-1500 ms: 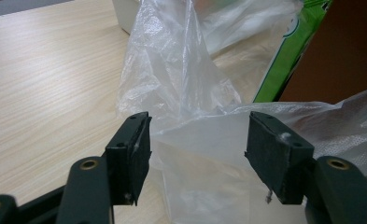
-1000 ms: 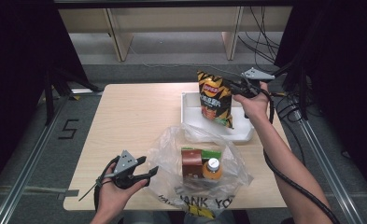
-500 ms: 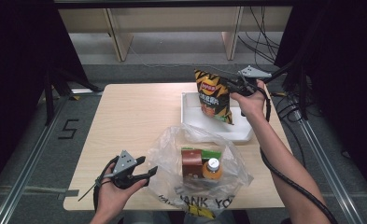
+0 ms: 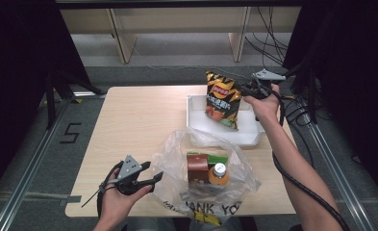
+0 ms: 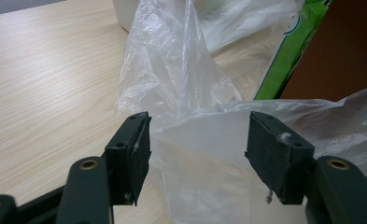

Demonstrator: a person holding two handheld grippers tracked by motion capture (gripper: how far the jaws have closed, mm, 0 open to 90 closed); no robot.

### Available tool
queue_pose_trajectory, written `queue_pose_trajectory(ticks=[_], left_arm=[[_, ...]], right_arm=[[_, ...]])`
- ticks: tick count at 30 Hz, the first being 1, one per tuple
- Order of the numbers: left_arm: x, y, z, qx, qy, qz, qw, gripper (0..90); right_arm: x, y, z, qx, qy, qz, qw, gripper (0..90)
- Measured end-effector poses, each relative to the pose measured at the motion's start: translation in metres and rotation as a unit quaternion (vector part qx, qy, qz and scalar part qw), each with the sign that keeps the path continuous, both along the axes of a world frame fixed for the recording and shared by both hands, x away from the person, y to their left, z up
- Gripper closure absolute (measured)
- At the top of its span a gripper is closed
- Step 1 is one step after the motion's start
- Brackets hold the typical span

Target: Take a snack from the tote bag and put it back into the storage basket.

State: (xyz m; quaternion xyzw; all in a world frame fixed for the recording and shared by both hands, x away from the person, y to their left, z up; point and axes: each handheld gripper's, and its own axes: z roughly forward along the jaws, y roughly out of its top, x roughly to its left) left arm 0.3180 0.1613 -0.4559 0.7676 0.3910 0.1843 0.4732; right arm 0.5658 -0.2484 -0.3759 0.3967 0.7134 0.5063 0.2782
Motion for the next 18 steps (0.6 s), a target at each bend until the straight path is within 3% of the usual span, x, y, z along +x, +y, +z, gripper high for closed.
queue_pose_trajectory(ticks=[5,6,8,10,15,18], left_arm=[[0.0,0.0,0.0,-0.001,0.001,0.001,1.0,39.3],[0.0,0.0,0.0,-0.002,0.001,0.001,1.0,39.3],[0.0,0.0,0.0,-0.001,0.0,0.0,1.0,39.4],[0.0,0.0,0.0,0.0,0.001,-0.001,1.0,39.3],[0.0,-0.002,0.0,-0.001,0.0,-0.004,1.0,39.3],[-0.001,-0.001,0.001,0.003,-0.004,-0.004,1.0,39.3]], right_arm=[[0.003,-0.002,-0.004,0.01,0.014,-0.022,0.9996,71.1],[0.003,-0.003,-0.003,-0.002,0.018,-0.028,0.9994,68.9],[0.005,-0.001,-0.004,0.01,0.025,-0.042,0.9988,63.3],[0.004,-0.003,-0.004,0.001,0.032,-0.043,0.9986,59.2],[-0.001,0.0,-0.001,0.018,0.036,-0.066,0.997,46.6],[-0.008,0.001,0.002,0.031,0.051,-0.071,0.9957,43.2]])
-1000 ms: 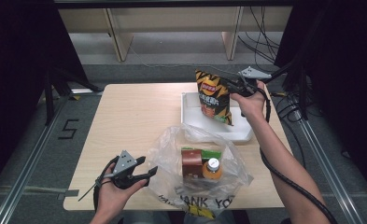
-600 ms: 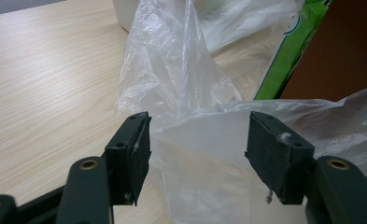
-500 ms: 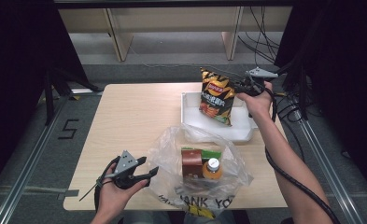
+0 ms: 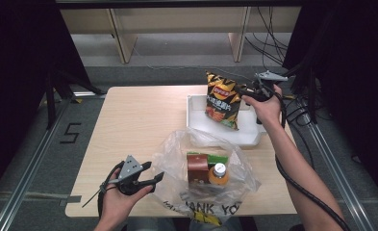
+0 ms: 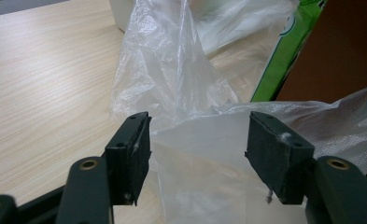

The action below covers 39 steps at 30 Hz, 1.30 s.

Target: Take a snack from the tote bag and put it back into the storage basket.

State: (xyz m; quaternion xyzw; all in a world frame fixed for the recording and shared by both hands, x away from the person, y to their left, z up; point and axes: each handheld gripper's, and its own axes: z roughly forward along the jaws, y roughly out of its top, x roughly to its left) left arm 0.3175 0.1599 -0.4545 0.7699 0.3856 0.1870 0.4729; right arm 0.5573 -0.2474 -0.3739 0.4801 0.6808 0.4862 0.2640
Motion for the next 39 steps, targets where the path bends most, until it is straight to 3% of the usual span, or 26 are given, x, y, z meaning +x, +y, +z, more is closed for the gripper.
queue_pose_trajectory(ticks=[3,9,11,19,22,23,24,26,27,29,30,34,35,38,39], left_arm=[[0.0,0.0,0.0,-0.001,0.0,0.002,1.0,39.3],[0.0,0.0,0.001,0.002,-0.002,-0.002,1.0,39.3],[0.0,-0.002,0.0,-0.001,0.0,0.003,1.0,39.3],[0.0,-0.001,0.002,0.004,-0.004,-0.001,1.0,39.5],[0.0,-0.001,0.002,-0.002,-0.005,-0.002,1.0,39.5],[0.0,-0.001,0.002,-0.001,-0.005,0.0,1.0,39.5],[-0.001,-0.001,0.002,-0.006,-0.003,0.002,1.0,39.6],[-0.001,0.0,0.003,0.0,-0.006,0.004,1.0,39.6],[-0.001,0.0,0.003,0.0,-0.007,0.003,1.0,39.7],[-0.001,-0.001,0.002,-0.005,-0.005,0.003,1.0,39.7],[-0.001,-0.001,0.002,-0.005,-0.005,0.003,1.0,39.7],[-0.001,0.001,0.002,-0.001,-0.006,0.003,1.0,39.6],[-0.001,0.001,0.002,-0.005,-0.003,0.005,1.0,39.7],[-0.001,0.002,0.002,-0.003,-0.005,0.002,1.0,39.7],[-0.001,0.002,0.002,-0.006,-0.004,0.003,1.0,39.7]], right_arm=[[-0.008,-0.003,0.001,0.002,-0.008,0.002,1.0,39.4],[-0.021,-0.006,0.003,0.005,0.0,0.004,1.0,38.1],[-0.023,-0.009,0.003,-0.001,-0.009,0.007,0.9999,37.9],[-0.042,-0.014,0.002,-0.013,0.0,0.021,0.9997,37.5],[-0.048,-0.018,-0.003,-0.025,0.007,0.032,0.9992,41.8],[-0.052,-0.016,-0.004,-0.018,0.019,0.028,0.9993,43.5],[-0.054,-0.018,-0.005,-0.028,0.03,0.041,0.9983,46.0],[-0.057,-0.017,-0.009,-0.022,0.029,0.041,0.9985,51.9],[-0.057,-0.019,-0.01,-0.035,0.02,0.043,0.9983,56.0],[-0.059,-0.021,-0.011,-0.045,0.035,0.057,0.9967,61.5],[-0.061,-0.018,-0.013,-0.033,0.04,0.049,0.9974,64.1],[-0.064,-0.016,-0.017,-0.036,0.065,0.058,0.9955,70.0],[-0.063,-0.018,-0.018,-0.056,0.058,0.066,0.9946,70.5],[-0.061,-0.016,-0.023,-0.057,0.066,0.068,0.9938,73.3],[-0.062,-0.016,-0.024,-0.07,0.067,0.078,0.9922,75.1]])
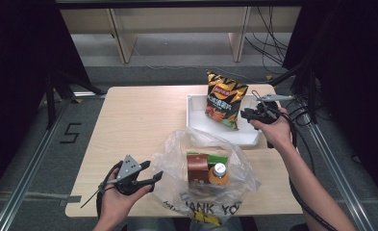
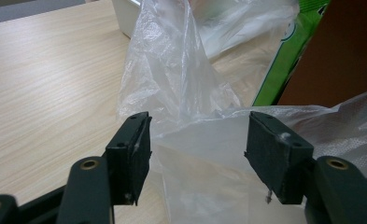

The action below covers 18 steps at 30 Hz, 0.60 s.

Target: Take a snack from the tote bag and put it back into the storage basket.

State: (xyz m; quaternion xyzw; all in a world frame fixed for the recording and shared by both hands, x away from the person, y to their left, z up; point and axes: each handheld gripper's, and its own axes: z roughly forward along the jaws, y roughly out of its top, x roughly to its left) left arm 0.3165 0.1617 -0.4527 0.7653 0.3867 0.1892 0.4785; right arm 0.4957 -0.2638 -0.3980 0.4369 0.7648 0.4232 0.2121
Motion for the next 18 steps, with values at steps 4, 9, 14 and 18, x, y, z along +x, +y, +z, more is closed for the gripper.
queue_pose_trajectory(ticks=[4,9,14,18], left_arm=[[0.0,-0.001,-0.001,-0.001,0.001,-0.002,1.0,39.7],[0.0,-0.001,0.0,-0.001,0.0,-0.001,1.0,39.7],[-0.001,-0.001,-0.001,0.001,0.001,-0.001,1.0,39.7],[-0.001,-0.002,-0.001,0.0,0.001,-0.002,1.0,39.7]], right_arm=[[-0.003,0.007,-0.005,-0.009,0.022,0.003,0.9997,83.7],[-0.002,0.012,-0.011,-0.016,0.038,0.018,0.999,90.0],[0.0,0.016,-0.018,-0.037,0.073,0.032,0.9961,90.0],[0.001,0.022,-0.029,-0.028,0.078,0.024,0.9963,90.0]])
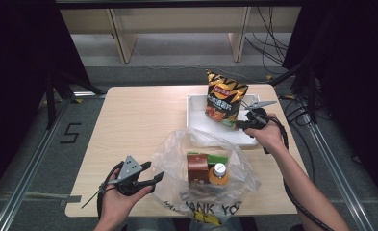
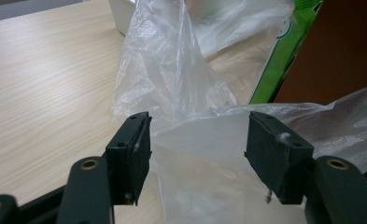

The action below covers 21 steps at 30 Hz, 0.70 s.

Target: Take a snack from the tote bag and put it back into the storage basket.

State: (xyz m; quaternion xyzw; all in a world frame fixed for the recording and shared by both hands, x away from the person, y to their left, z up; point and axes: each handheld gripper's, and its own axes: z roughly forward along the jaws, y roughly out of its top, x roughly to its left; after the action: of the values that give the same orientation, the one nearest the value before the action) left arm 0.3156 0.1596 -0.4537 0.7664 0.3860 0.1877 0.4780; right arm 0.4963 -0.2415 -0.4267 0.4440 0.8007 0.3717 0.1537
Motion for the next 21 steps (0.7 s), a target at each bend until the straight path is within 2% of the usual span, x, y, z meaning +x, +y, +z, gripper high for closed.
queue_pose_trajectory(ticks=[2,4,6,7,9,10,11,12,13,15,17,18,19,20,21], left_arm=[[0.0,0.0,0.001,0.003,-0.001,-0.001,1.0,39.7],[0.0,0.0,0.001,0.004,-0.003,-0.003,1.0,39.7],[-0.001,0.001,0.001,0.002,-0.002,-0.003,1.0,39.7],[-0.001,0.001,0.001,0.002,-0.002,-0.001,1.0,39.7],[-0.001,0.001,0.001,0.002,-0.001,0.001,1.0,39.7],[-0.001,0.002,0.001,0.002,-0.003,-0.003,1.0,39.7],[-0.001,0.001,0.001,-0.001,0.0,0.002,1.0,39.7],[-0.001,0.002,0.002,0.004,-0.003,0.0,1.0,39.7],[-0.001,0.002,0.002,0.003,-0.003,0.0,1.0,39.7],[-0.001,0.002,0.001,-0.002,-0.001,0.0,1.0,39.7],[-0.001,0.003,0.002,0.001,-0.004,-0.003,1.0,39.7],[-0.001,0.003,0.002,0.001,-0.005,-0.004,1.0,39.7],[-0.001,0.003,0.002,0.001,-0.005,-0.004,1.0,39.7],[-0.001,0.003,0.002,0.001,-0.005,-0.004,1.0,39.7],[-0.001,0.003,0.002,0.001,-0.004,-0.004,1.0,39.7]], right_arm=[[0.001,0.001,-0.003,-0.007,0.009,0.008,0.9999,90.0],[0.007,0.003,-0.009,-0.017,-0.003,0.023,0.9996,90.0],[0.008,0.006,-0.012,-0.021,0.015,0.02,0.9995,90.0],[0.009,0.008,-0.012,-0.024,0.034,0.014,0.999,90.0],[0.015,0.01,-0.019,-0.031,0.026,0.019,0.999,90.0],[0.015,0.012,-0.02,-0.027,0.037,0.015,0.9988,90.0],[0.018,0.012,-0.023,-0.038,0.035,0.017,0.9985,90.0],[0.019,0.014,-0.023,-0.038,0.047,0.007,0.9982,90.0],[0.021,0.014,-0.024,-0.043,0.051,0.013,0.9977,90.0],[0.025,0.016,-0.026,-0.05,0.053,0.01,0.9973,90.0],[0.03,0.016,-0.029,-0.064,0.047,0.014,0.9968,90.0],[0.03,0.017,-0.029,-0.06,0.056,0.01,0.9966,90.0],[0.032,0.017,-0.03,-0.057,0.058,0.014,0.9966,90.0],[0.033,0.016,-0.031,-0.064,0.058,0.011,0.9962,90.0],[0.034,0.017,-0.032,-0.059,0.062,0.014,0.9962,90.0]])
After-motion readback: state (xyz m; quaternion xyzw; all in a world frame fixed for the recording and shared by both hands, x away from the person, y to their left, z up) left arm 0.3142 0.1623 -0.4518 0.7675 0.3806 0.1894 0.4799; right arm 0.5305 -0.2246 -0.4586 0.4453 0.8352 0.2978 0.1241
